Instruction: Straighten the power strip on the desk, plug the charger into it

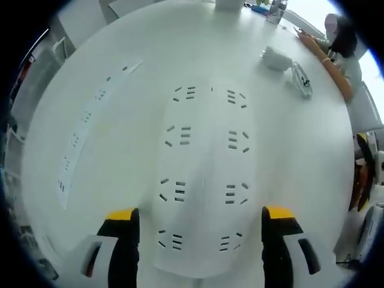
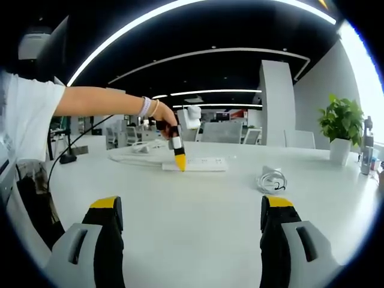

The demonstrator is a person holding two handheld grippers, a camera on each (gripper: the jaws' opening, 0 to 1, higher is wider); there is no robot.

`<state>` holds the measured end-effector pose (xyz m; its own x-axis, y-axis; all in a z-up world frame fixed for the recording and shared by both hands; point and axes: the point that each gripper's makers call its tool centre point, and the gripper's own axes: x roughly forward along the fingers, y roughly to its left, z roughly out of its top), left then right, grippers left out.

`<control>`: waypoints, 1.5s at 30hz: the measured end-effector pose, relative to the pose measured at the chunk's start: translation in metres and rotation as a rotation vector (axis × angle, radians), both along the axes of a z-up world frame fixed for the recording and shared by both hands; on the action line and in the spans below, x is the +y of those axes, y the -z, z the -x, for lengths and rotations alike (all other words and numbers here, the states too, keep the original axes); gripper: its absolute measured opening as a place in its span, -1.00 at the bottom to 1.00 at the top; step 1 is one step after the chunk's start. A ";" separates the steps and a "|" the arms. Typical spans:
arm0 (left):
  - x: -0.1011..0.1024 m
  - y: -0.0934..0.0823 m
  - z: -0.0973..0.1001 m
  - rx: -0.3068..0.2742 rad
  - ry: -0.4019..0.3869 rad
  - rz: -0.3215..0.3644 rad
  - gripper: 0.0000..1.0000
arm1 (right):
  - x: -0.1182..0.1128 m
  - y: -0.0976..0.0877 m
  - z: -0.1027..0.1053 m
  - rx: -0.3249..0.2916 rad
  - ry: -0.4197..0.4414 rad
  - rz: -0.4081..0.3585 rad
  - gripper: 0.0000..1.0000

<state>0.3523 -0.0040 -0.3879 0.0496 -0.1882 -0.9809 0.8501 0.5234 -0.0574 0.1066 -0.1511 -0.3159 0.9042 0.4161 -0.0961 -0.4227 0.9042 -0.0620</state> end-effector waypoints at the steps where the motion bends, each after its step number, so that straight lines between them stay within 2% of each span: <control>1: -0.001 0.000 0.000 0.000 -0.001 0.001 0.70 | 0.000 0.000 0.000 -0.001 0.000 0.000 0.90; 12: 0.002 0.002 -0.002 -0.027 0.000 -0.033 0.57 | -0.002 -0.001 0.001 -0.003 0.002 -0.001 0.90; 23: -0.002 0.000 -0.002 -0.031 0.014 -0.030 0.37 | 0.000 -0.001 0.001 -0.006 -0.001 -0.001 0.90; 45: -0.002 -0.001 -0.001 -0.019 0.052 -0.060 0.33 | -0.003 -0.004 0.002 -0.019 0.005 -0.012 0.88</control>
<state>0.3537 -0.0059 -0.3873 0.0599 -0.1315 -0.9895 0.8768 0.4807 -0.0109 0.1044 -0.1540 -0.3120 0.9080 0.4126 -0.0734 -0.4169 0.9070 -0.0588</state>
